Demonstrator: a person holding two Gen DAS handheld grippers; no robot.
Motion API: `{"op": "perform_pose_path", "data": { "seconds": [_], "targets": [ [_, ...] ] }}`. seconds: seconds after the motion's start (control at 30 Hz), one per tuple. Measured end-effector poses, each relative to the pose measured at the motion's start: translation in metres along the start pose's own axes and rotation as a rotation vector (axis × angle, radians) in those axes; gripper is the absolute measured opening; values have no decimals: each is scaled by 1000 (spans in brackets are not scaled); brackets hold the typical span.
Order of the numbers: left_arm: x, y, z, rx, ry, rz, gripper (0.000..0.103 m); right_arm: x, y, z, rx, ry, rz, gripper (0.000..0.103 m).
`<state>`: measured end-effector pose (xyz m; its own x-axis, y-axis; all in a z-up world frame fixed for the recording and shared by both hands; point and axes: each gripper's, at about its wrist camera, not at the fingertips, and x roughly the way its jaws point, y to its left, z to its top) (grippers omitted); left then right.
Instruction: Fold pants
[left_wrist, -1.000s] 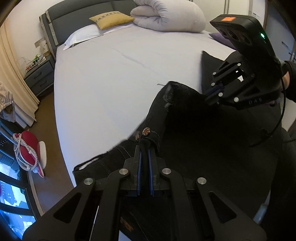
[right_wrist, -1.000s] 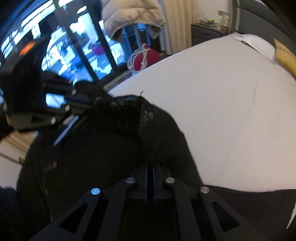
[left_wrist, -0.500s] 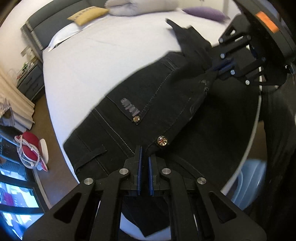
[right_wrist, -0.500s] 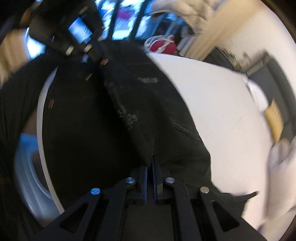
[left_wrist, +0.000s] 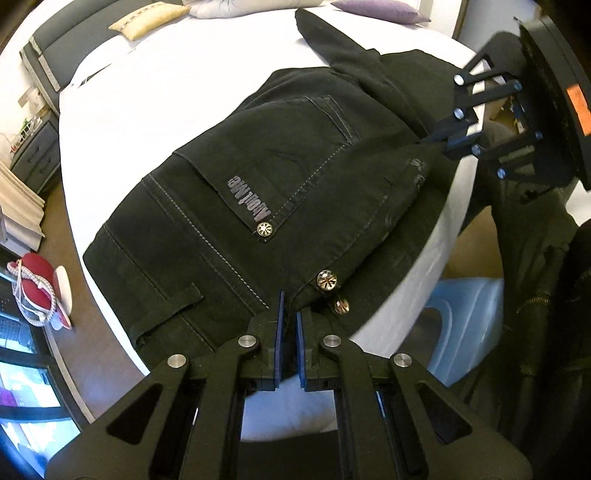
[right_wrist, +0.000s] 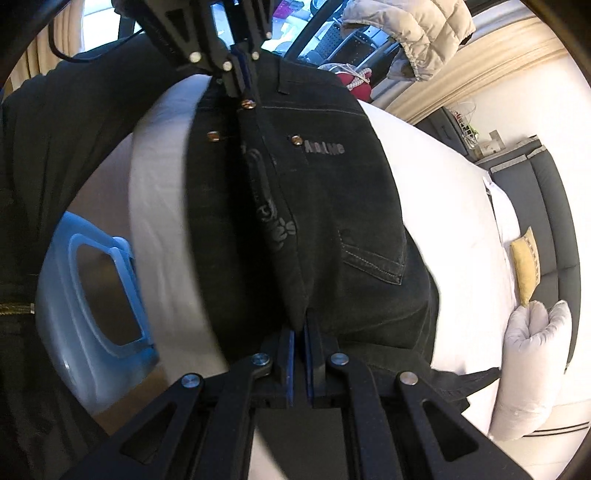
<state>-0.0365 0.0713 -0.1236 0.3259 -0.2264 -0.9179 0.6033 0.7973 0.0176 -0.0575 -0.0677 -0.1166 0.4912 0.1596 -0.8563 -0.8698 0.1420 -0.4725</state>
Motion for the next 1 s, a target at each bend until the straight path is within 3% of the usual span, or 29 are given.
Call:
{"op": "perform_pose_path", "data": {
  "seconds": [0.17,0.4,0.8,0.83,0.93,1.0],
  "targets": [
    [-2,-8,1,25,18,14,5,10,13,1,-22,24,-29,6],
    [-1,8,29,5,24,3,5,4,14,-3,3,19,-29,6],
    [4,27,20,-61,41,-27,11,29,31,-1,2,48,-34,8],
    [0,28,20,-54,55,-39,12,30,33,-1,0,50,-42,8],
    [-8,36,11,-35,131,-66,33,31,32,-1,21,48,-45,9],
    [-19,44,5,-27,154,-42,40,32,30,-2,34,44,-44,9]
  ]
}}
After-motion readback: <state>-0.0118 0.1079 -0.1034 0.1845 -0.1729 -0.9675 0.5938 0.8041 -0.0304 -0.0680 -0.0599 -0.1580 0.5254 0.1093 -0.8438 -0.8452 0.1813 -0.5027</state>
